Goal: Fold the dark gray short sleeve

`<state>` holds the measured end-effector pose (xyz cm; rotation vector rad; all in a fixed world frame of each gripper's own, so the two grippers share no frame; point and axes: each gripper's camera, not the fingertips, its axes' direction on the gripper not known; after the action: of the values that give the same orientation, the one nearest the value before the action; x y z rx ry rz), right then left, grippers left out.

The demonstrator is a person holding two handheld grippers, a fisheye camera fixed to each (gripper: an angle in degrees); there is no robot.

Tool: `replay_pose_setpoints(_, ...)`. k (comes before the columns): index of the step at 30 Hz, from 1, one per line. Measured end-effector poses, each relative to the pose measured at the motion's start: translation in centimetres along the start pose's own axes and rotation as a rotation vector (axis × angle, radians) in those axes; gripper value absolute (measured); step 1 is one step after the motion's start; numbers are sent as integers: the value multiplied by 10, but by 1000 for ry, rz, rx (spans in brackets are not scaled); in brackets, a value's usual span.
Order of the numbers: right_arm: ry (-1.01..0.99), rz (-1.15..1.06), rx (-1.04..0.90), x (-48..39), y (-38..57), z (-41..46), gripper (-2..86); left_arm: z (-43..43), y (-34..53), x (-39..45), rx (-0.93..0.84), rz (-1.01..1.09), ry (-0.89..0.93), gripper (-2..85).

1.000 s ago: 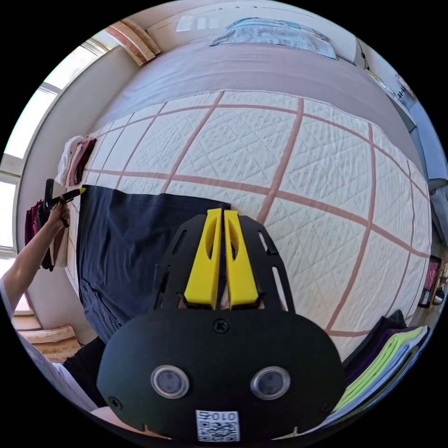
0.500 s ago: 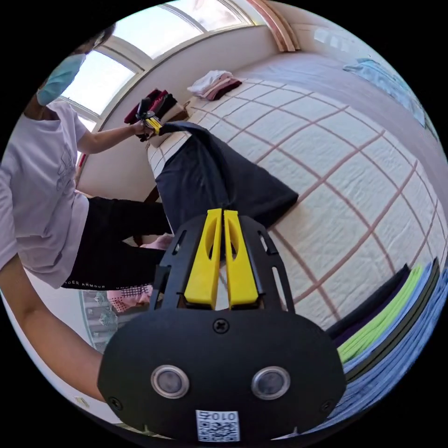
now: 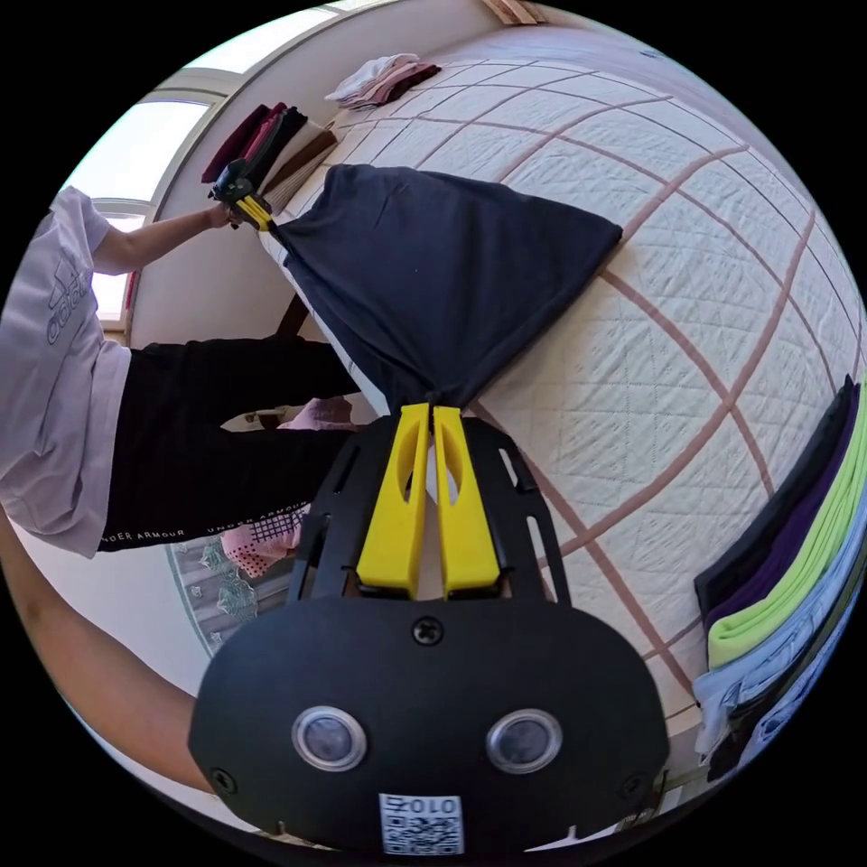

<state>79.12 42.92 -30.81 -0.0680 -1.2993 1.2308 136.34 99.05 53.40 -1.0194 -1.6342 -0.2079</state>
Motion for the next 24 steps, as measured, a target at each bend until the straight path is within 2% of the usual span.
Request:
replay_pose_setpoints(9,52,2,-54,-13,-8,40,23,12,9,15,-25,-27,-130,13)
replay_pose_setpoints(15,56,100,-231,-11,6,83,23,51,17,19,-154,-45,-95,40)
replay_pose_setpoints(18,96,201,-157,-11,20,64,27,43,39,16,-49,-155,-35,49)
replay_pose_setpoints(21,206,286,112,-11,9,17,48,12,61,2,204,-296,52,53)
replay_pose_setpoints(23,248,338,299,0,-14,-8,78,-7,73,-7,347,-382,23,55)
replay_pose_setpoints(24,243,354,331,6,-21,-12,85,-17,82,-16,429,-461,-14,58)
